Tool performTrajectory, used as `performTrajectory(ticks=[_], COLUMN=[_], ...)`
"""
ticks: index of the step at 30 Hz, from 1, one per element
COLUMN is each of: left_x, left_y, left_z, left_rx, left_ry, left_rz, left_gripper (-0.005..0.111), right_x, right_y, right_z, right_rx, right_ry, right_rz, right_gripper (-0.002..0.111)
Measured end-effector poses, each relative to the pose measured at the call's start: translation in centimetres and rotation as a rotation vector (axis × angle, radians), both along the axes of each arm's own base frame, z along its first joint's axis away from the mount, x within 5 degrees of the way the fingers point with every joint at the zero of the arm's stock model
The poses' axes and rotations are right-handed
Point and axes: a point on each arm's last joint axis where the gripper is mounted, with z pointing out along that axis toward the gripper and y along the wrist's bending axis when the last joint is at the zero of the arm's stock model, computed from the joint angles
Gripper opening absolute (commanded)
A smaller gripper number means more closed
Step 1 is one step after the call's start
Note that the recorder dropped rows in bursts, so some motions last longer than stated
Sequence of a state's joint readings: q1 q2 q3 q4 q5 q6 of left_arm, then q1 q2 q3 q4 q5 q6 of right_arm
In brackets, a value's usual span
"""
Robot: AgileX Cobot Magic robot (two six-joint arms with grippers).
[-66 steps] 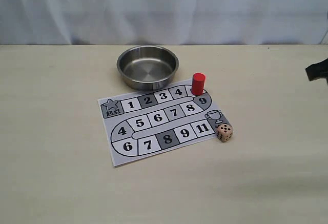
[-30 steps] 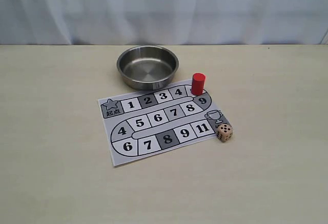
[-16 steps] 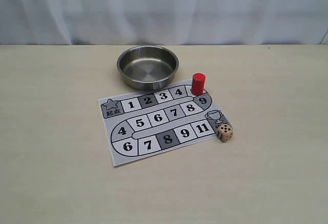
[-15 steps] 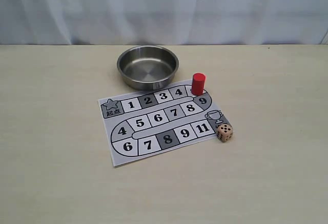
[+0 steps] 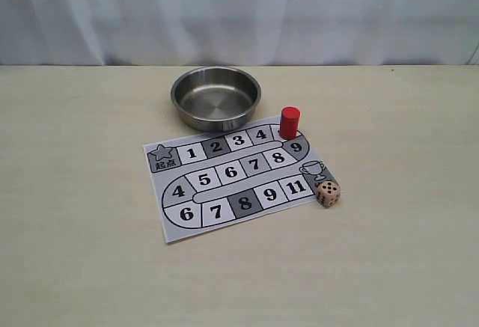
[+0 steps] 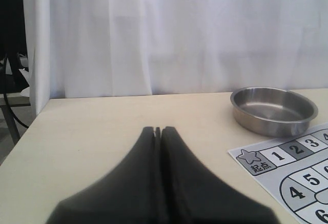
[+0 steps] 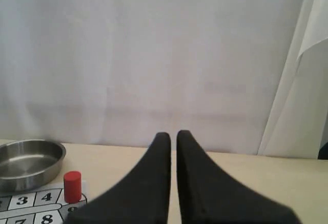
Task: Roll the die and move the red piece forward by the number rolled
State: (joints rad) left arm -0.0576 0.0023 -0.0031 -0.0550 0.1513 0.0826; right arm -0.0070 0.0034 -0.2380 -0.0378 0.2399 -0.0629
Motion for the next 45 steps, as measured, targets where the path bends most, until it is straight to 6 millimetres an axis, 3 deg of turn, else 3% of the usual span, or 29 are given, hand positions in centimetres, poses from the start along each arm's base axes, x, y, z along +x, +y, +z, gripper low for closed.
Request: performTrajectory(ticks=[13, 45], left_x=[0.0, 0.0], left_y=[0.0, 0.0], left_z=[0.0, 0.0], left_rx=[0.0, 0.0], left_ry=[0.0, 0.0], left_rz=[0.0, 0.0], left_gripper=[0.0, 0.0], right_x=[1.7, 1.7], right_y=[0.0, 0.1], right_z=[-6.7, -7.5], right_rx=[0.013, 0.051], right_ry=[0.125, 0.206], right_rz=[0.005, 0.006], right_gripper=[0.004, 0.004])
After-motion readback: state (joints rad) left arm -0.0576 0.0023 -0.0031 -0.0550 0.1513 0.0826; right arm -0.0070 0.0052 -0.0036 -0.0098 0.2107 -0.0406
